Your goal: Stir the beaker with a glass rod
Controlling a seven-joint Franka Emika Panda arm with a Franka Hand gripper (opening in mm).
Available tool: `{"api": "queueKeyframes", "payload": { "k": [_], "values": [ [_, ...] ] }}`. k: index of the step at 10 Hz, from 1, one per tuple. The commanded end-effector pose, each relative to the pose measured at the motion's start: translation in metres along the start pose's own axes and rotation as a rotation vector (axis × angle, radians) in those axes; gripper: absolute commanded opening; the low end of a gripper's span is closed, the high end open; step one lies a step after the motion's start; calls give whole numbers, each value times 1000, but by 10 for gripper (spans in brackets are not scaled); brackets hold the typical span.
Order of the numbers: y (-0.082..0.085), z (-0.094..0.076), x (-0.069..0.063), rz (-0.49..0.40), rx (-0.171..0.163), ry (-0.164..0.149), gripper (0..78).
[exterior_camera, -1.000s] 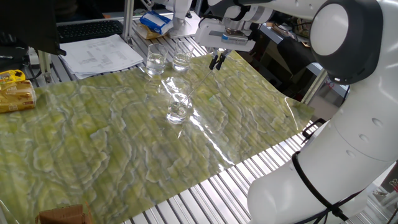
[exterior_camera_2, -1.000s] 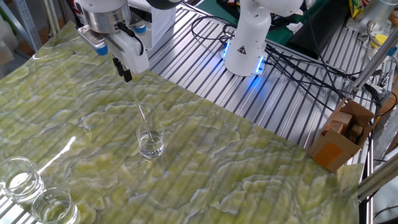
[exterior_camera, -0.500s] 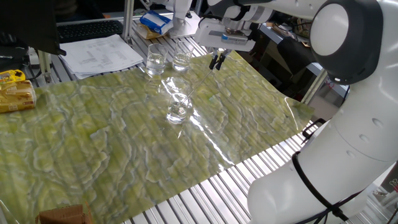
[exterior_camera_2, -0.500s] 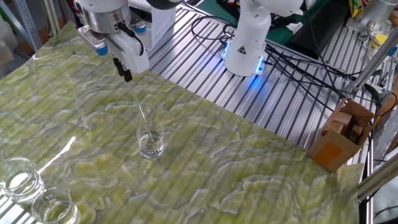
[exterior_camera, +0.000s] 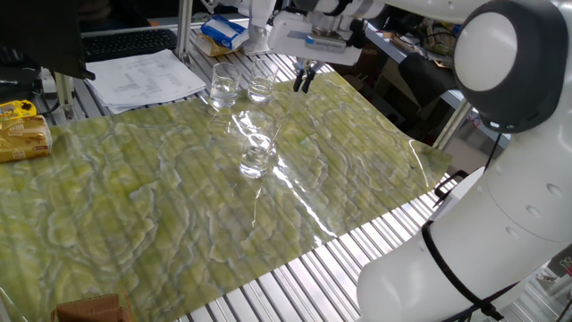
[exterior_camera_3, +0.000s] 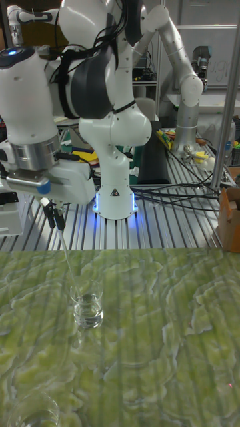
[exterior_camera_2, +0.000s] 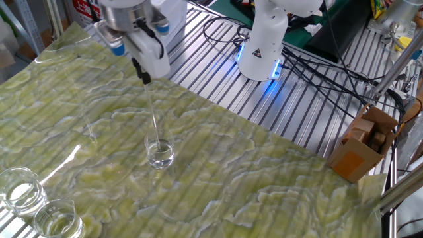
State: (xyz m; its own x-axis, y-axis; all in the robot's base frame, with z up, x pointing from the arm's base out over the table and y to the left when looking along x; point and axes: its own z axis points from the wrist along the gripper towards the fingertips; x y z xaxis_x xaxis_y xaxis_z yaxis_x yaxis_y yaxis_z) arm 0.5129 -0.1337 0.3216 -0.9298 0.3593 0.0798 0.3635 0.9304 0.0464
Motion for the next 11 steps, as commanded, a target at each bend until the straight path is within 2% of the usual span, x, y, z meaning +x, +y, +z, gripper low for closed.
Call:
{"api": "queueKeyframes", "payload": {
  "k": [1, 11],
  "values": [
    [10, -11, 3, 48, 9, -2, 12],
    [19, -19, 9, 103, 26, -11, 12]
  ]
}}
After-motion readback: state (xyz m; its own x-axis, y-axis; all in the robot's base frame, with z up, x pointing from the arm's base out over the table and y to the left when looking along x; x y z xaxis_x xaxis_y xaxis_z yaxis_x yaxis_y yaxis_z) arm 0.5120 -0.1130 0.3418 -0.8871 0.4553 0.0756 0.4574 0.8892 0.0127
